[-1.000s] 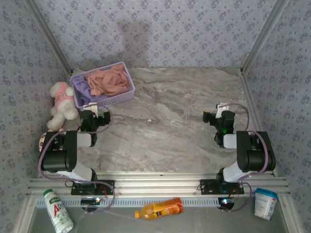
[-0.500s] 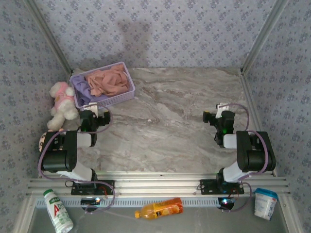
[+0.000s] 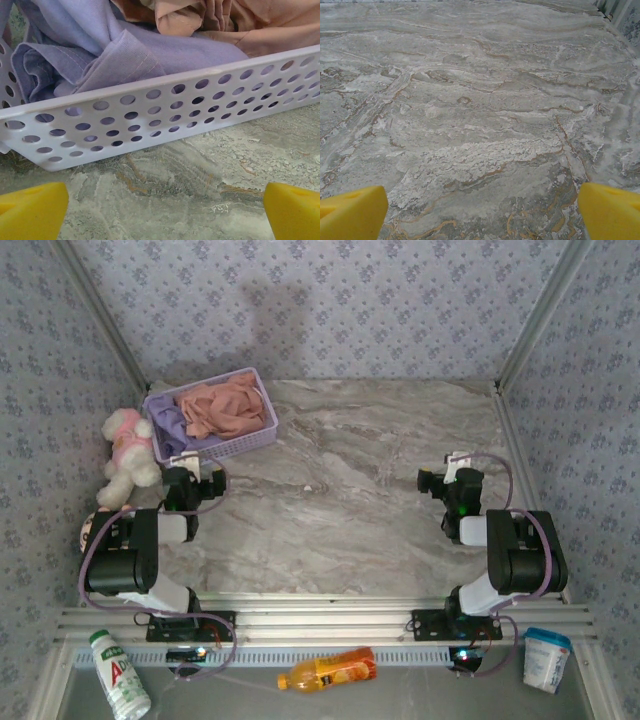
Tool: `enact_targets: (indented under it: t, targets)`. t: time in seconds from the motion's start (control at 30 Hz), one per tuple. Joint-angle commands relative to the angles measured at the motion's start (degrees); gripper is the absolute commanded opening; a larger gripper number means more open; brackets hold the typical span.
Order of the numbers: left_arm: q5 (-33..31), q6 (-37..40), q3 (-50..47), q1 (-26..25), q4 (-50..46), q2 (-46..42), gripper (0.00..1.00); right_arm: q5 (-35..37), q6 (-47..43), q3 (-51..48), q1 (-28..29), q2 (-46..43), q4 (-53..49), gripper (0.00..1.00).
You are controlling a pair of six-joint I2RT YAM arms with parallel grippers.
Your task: Fold and stack the mixed laundry pile
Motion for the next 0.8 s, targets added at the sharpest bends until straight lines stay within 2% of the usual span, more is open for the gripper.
enact_targets:
  t: [0.0,0.1,0.27,0.33,0.4,0.43,0.5,0.53,0.6,0.67,0.77]
  targets:
    - [-0.78,0.6,3.2,-0.55,-4.45,-4.63,1.0,1.08,-0.65,-0.01,0.62,-3.28,0.43,1.0]
    - [-0.72,0.44,5.29,-0.63,-13.55,-10.35,1.0,2.3,-0.4,1.56,0.89,-9.56,-7.08,1.0]
    - [-1.54,-3.62,10.74,-0.81,-32.21,-18.2,1.0,4.32,4.47,9.55,0.39,-18.41,-29.47,1.0]
    - [-0.57,-7.63,12.72,-0.81,-38.07,-20.6,1.0,4.87,10.16,13.36,-0.44,-20.64,-38.08,1.0]
    - [-0.53,-14.27,15.92,-0.85,-43.57,-21.68,1.0,5.68,20.49,17.37,-1.49,-22.35,-47.83,1.0]
    - [-0.03,-17.38,18.54,-0.8,-47.27,-21.48,1.0,2.72,23.58,19.2,-3.11,-22.86,-51.15,1.0]
    - [3.95,-19.43,24.38,-0.81,-53.67,-19.63,1.0,-8.61,25.32,21.89,-7.22,-22.4,-53.49,1.0]
    - [5.83,-20.44,27.28,-0.96,-55.85,-17.91,1.0,-11.61,27.23,23.23,-8.61,-21.65,-54.14,1.0]
    - [5.54,-22.87,32.23,-1.31,-58.87,-14.41,1.0,-15.87,29.12,25.63,-9.76,-19.16,-54.5,1.0]
    - [3.28,-24.83,37.41,-1.32,-61.74,-10.47,1.0,-17.28,29.66,29.23,-9.19,-16.04,-57.15,1.0]
    - [0.85,-27.44,45.75,-1.24,-64.59,-3.49,1.0,-15.37,29.04,33.7,-7.21,-12.03,-60.67,1.0]
